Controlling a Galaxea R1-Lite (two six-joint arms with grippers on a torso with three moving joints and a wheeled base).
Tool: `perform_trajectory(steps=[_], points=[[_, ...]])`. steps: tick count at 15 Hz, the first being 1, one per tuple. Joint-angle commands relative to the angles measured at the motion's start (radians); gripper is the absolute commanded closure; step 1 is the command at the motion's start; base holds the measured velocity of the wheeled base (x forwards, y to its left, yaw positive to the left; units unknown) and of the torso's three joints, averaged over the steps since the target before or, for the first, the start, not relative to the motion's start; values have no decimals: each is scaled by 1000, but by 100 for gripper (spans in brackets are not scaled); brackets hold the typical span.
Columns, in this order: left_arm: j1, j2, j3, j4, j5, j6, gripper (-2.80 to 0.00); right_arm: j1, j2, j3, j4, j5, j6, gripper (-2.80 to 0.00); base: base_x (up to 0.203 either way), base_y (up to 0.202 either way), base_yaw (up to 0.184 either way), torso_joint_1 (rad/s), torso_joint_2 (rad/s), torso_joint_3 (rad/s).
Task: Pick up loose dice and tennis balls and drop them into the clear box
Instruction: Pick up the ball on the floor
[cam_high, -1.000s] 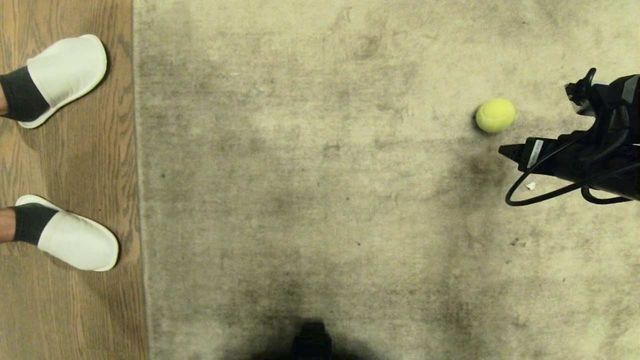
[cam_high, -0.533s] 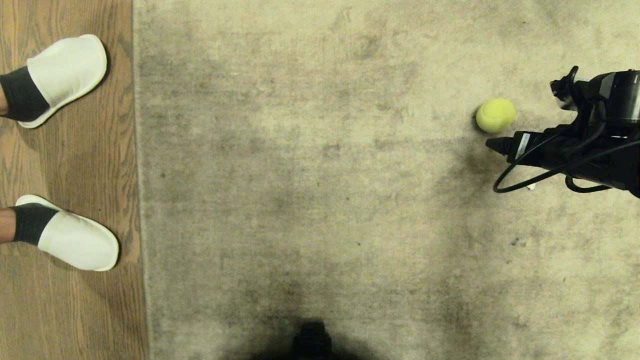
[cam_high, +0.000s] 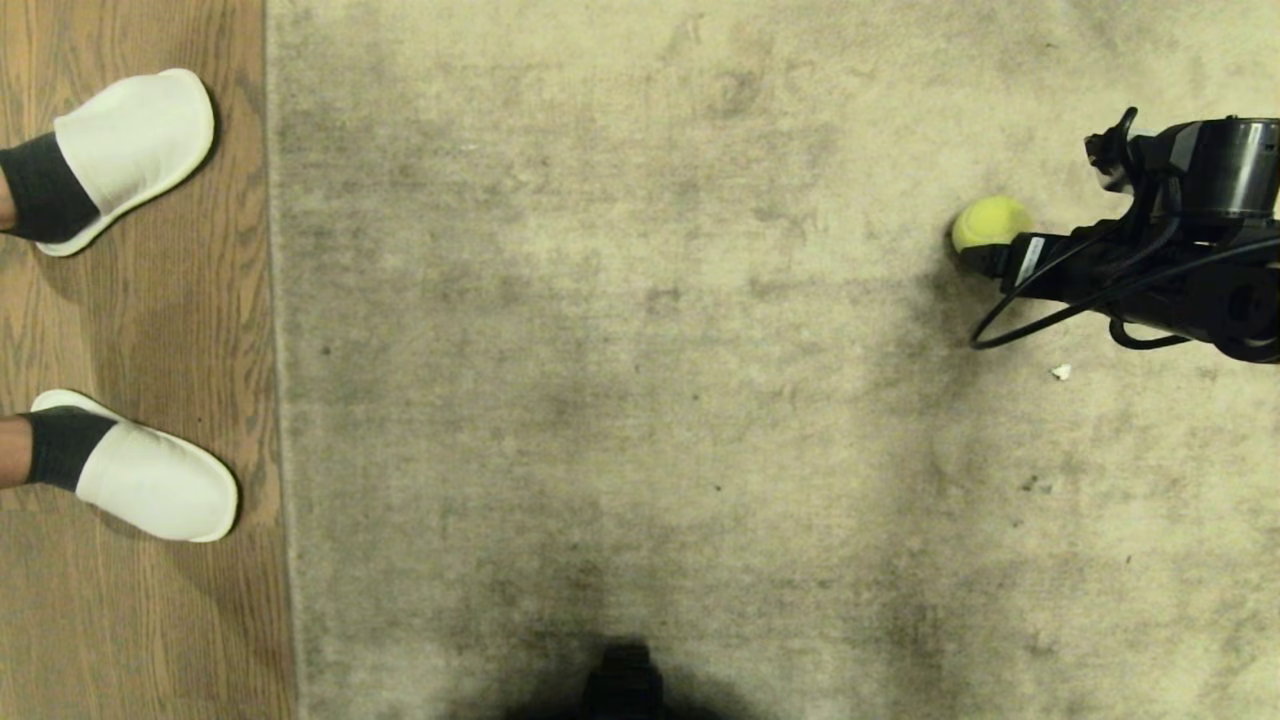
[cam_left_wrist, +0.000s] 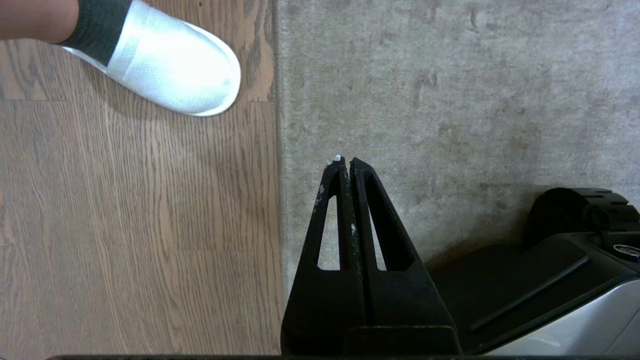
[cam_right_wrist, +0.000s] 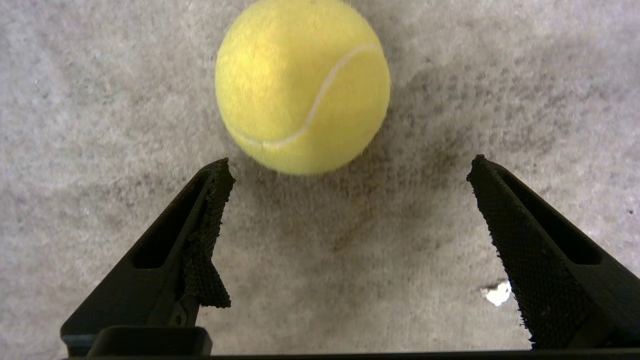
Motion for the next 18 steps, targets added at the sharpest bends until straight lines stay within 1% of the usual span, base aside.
perform_trajectory(steps=[1, 8, 12, 16, 18], points=[[0, 0, 2, -1, 0, 0, 0, 2, 16, -28, -1, 0, 3, -280, 0, 0, 0, 0, 0, 0], [0, 0, 2, -1, 0, 0, 0, 25, 54, -75, 2, -5, 20, -280, 0, 0, 0, 0, 0, 0], [0, 0, 2, -1, 0, 0, 0, 23, 76, -110, 3, -12, 19, -280, 0, 0, 0, 0, 0, 0], [0, 0, 2, -1, 0, -1, 0, 25, 92, -166, 50, -13, 20, -280, 0, 0, 0, 0, 0, 0], [0, 0, 2, -1, 0, -2, 0, 23, 96, -172, 53, -13, 20, -280, 0, 0, 0, 0, 0, 0]])
